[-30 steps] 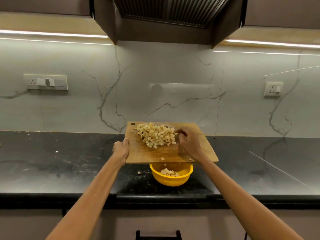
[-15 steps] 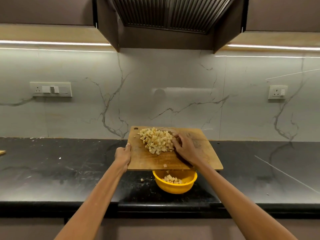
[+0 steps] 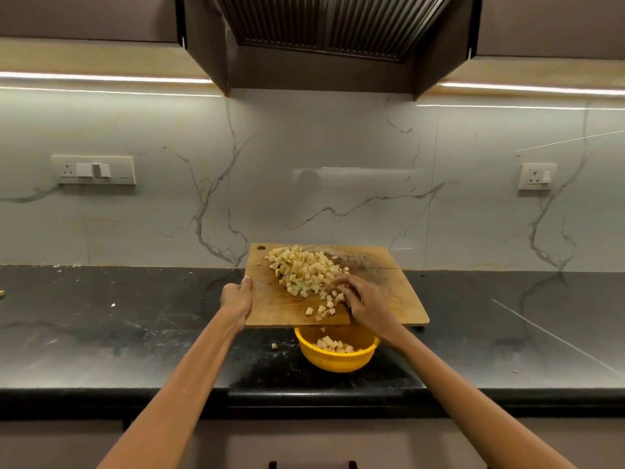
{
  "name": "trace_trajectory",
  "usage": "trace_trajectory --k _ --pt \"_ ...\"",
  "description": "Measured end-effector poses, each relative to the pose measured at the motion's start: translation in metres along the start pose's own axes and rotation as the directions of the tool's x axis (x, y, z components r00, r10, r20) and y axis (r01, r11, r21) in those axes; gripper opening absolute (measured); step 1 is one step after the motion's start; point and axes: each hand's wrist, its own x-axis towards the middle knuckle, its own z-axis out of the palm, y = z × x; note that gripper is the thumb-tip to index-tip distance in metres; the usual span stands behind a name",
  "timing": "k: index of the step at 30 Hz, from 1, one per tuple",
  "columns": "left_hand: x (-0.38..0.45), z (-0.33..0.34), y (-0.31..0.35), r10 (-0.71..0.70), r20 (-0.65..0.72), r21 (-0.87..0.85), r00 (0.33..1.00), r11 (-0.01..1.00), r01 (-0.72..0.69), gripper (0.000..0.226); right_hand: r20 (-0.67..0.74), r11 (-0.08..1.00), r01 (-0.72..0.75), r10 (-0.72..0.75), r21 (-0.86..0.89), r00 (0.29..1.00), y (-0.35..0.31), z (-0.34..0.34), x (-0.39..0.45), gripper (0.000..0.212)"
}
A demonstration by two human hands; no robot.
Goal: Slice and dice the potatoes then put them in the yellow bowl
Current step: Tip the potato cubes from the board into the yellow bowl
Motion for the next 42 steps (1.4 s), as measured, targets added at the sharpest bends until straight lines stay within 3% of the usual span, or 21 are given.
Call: trace_trajectory --k 4,8,12,15,18,20,25,29,33,37,42 --pt "-0.003 0.001 0.001 -0.007 -0.004 -0.01 1.0 1.0 0.007 0.036 -0.036 0.993 -0.118 0.117 -0.019 0.992 0.007 -0.006 0.008 0.033" --pt "-0.002 -0.001 0.003 -0.005 -0.009 0.017 1.0 1.0 0.005 0.038 0.04 0.997 -0.069 0.07 -0.03 0.997 0.001 0.001 -0.002 0.039" --pt "-0.002 -0.003 0.002 -0.015 0.01 0.045 1.0 0.999 0.014 0.041 0.047 0.994 -0.01 0.005 0.106 0.999 -0.008 0.002 -0.018 0.041" --pt "-0.003 -0.003 0.002 -0.017 0.007 0.044 1.0 0.999 0.016 0.041 -0.023 0.971 -0.073 0.081 0.227 0.996 -0.009 -0.003 -0.015 0.043" --pt "-0.003 -0.002 0.002 -0.007 0.006 0.034 1.0 0.999 0.006 0.037 -0.083 0.97 -0.148 0.167 0.192 0.982 -0.012 -0.006 -0.009 0.042" --pt "-0.002 -0.001 0.002 0.001 0.002 0.027 1.0 1.0 -0.001 0.036 -0.045 0.977 -0.164 0.171 0.136 0.984 -0.014 -0.005 -0.01 0.043" --pt "-0.003 -0.001 0.002 0.005 0.016 -0.003 1.0 1.0 -0.005 0.036 0.096 0.993 -0.039 0.029 0.109 0.995 -0.021 -0.002 -0.019 0.044" --pt "-0.005 -0.002 0.002 -0.003 0.03 -0.007 1.0 1.0 0.003 0.034 0.032 1.0 0.013 -0.014 0.024 0.999 -0.022 -0.005 0.001 0.037" --pt "-0.005 -0.003 0.0 -0.004 0.0 0.004 1.0 1.0 0.004 0.037 0.135 0.997 0.066 -0.06 -0.046 0.989 -0.031 0.013 -0.001 0.038" --pt "-0.004 -0.002 -0.001 -0.007 0.014 0.01 1.0 1.0 0.007 0.038 0.104 0.986 0.158 -0.152 -0.049 0.983 -0.037 0.017 -0.004 0.027" --pt "-0.005 -0.002 0.002 -0.009 0.011 -0.004 1.0 1.0 0.009 0.038 0.342 0.931 0.318 -0.244 -0.18 0.908 -0.044 0.018 0.002 0.016"
